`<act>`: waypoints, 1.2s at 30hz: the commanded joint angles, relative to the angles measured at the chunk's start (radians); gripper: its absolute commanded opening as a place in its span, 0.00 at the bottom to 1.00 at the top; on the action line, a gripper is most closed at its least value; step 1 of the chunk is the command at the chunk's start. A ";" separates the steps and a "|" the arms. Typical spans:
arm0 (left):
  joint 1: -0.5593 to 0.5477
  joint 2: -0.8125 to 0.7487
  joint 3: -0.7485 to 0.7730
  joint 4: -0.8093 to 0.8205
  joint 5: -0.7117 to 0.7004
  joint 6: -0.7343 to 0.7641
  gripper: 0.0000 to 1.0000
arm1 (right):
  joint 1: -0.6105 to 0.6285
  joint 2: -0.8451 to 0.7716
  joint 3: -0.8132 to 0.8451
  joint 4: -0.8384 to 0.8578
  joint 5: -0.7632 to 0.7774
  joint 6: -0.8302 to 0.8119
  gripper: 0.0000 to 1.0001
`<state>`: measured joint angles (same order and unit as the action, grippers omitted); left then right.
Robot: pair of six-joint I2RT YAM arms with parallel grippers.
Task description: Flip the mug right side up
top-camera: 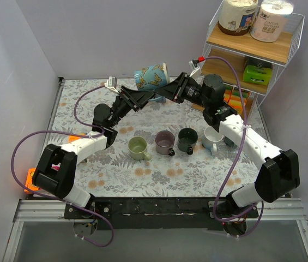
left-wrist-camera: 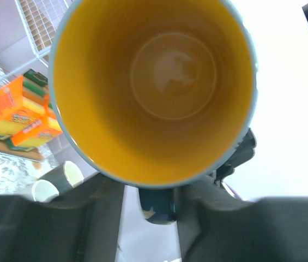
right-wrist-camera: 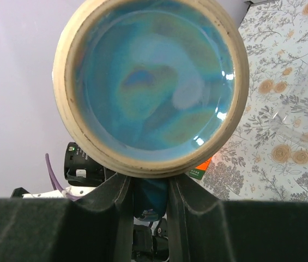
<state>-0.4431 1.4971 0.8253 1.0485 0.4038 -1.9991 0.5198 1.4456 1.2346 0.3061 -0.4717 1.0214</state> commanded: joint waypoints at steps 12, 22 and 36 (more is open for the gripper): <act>0.001 -0.049 0.054 -0.069 -0.020 0.008 0.00 | 0.034 -0.016 -0.029 0.059 -0.074 0.005 0.01; 0.033 -0.136 0.075 -0.214 -0.074 0.057 0.00 | 0.020 -0.007 -0.083 0.111 -0.087 0.094 0.52; 0.076 -0.261 0.256 -0.750 -0.261 0.327 0.00 | -0.003 0.004 -0.119 0.048 -0.058 0.154 0.62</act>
<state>-0.3691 1.3525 0.9249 0.4534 0.2855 -1.8114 0.5228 1.4616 1.0916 0.3962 -0.5434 1.1908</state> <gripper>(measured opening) 0.230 0.623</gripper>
